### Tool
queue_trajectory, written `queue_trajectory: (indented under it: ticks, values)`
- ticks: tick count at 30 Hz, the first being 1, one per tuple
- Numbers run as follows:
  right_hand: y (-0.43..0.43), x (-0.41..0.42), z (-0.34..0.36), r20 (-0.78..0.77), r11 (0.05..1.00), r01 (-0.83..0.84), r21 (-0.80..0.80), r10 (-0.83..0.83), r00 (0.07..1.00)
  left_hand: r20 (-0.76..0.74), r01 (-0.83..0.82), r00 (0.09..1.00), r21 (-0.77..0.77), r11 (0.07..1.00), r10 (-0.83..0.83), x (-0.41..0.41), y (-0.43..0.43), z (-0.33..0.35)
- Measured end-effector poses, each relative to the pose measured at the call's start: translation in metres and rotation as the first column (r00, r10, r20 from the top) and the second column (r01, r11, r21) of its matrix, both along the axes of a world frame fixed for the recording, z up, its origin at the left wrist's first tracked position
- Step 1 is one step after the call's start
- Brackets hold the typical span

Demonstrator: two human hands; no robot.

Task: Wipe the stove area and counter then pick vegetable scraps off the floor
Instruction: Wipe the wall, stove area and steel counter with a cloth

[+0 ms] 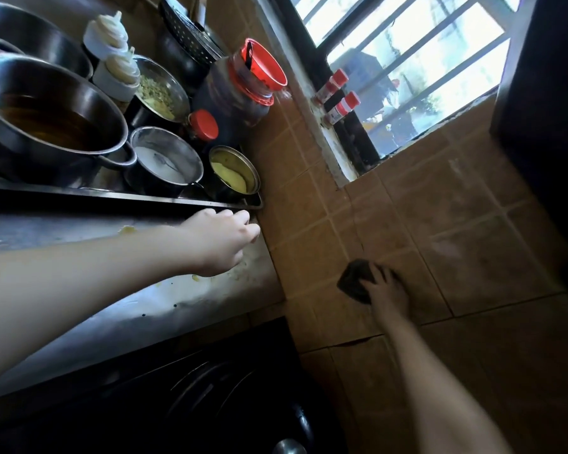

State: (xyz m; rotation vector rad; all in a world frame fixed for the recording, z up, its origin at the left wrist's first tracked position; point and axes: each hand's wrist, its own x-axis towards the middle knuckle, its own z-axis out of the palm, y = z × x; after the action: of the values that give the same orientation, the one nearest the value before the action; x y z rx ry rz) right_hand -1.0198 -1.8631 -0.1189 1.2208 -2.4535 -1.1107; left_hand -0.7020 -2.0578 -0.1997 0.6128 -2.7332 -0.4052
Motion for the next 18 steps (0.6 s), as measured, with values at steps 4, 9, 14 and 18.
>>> queue_trajectory:
  ticks: [4,9,14,18]
  values:
    - [0.048,0.004,-0.002,-0.084,1.0,0.002,0.028,0.001,0.996,0.012,0.029,1.0,-0.008,1.0,-0.029,-0.006,0.017,0.003]
    - [0.083,0.007,0.049,-0.206,0.998,-0.019,-0.066,0.005,0.979,0.007,0.043,0.999,-0.008,0.999,-0.042,-0.007,0.036,0.019]
    - [0.111,0.014,0.096,-0.279,0.938,-0.016,-0.347,-0.087,0.956,0.004,0.062,0.998,-0.076,0.995,-0.062,-0.008,0.069,0.044]
    - [0.143,0.018,0.107,-0.202,0.843,-0.026,-0.538,-0.099,0.974,-0.019,0.071,0.997,-0.093,0.993,-0.073,-0.005,0.096,0.061]
